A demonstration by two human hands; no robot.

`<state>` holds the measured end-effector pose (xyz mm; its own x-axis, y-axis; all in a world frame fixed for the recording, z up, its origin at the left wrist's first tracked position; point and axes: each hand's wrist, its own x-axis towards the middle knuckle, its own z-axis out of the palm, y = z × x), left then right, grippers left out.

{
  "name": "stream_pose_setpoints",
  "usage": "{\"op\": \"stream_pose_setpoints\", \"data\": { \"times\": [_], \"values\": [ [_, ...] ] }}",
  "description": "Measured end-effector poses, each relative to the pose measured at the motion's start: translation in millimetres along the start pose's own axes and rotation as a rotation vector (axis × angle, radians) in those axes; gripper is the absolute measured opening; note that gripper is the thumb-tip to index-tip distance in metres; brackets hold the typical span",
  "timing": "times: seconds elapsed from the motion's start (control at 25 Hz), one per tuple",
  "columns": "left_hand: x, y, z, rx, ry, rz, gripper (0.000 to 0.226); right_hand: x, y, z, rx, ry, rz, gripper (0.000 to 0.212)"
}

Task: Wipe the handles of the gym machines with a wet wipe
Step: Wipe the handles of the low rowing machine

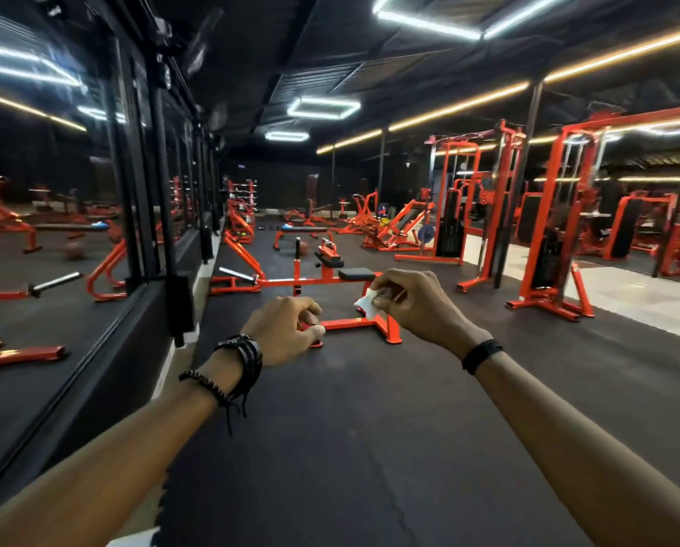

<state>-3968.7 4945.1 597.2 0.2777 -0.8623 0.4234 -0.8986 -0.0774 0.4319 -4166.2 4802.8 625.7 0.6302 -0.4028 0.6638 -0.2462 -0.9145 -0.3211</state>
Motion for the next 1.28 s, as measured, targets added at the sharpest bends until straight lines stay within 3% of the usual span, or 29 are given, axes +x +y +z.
{"op": "stream_pose_setpoints", "data": {
  "times": [0.16, 0.32, 0.52, 0.76, 1.08, 1.28],
  "values": [
    [110.7, -89.4, -1.6, 0.025, 0.028, -0.102, 0.033, 125.0, 73.7, 84.8, 0.184, 0.145, 0.148, 0.013],
    [197.1, -185.6, 36.3, -0.045, 0.155, -0.187, 0.029, 214.8, 142.7, 186.7, 0.286, 0.141, 0.17, 0.012],
    [326.7, -298.2, 93.9, -0.094, 0.132, -0.204, 0.026, 316.5, 250.6, 305.5, 0.3, 0.05, 0.201, 0.017],
    [521.6, -393.8, 111.0, -0.168, 0.135, -0.215, 0.032, 468.5, 362.1, 380.1, 0.313, 0.056, 0.21, 0.017],
    [725.6, -515.3, 221.0, -0.094, 0.007, -0.195, 0.017, 595.9, 546.1, 506.6, 0.376, 0.068, 0.265, 0.013],
    [907.3, -567.1, 236.1, -0.062, 0.072, -0.161, 0.017, 756.8, 663.9, 538.0, 0.431, 0.153, 0.225, 0.012]
  ]
}}
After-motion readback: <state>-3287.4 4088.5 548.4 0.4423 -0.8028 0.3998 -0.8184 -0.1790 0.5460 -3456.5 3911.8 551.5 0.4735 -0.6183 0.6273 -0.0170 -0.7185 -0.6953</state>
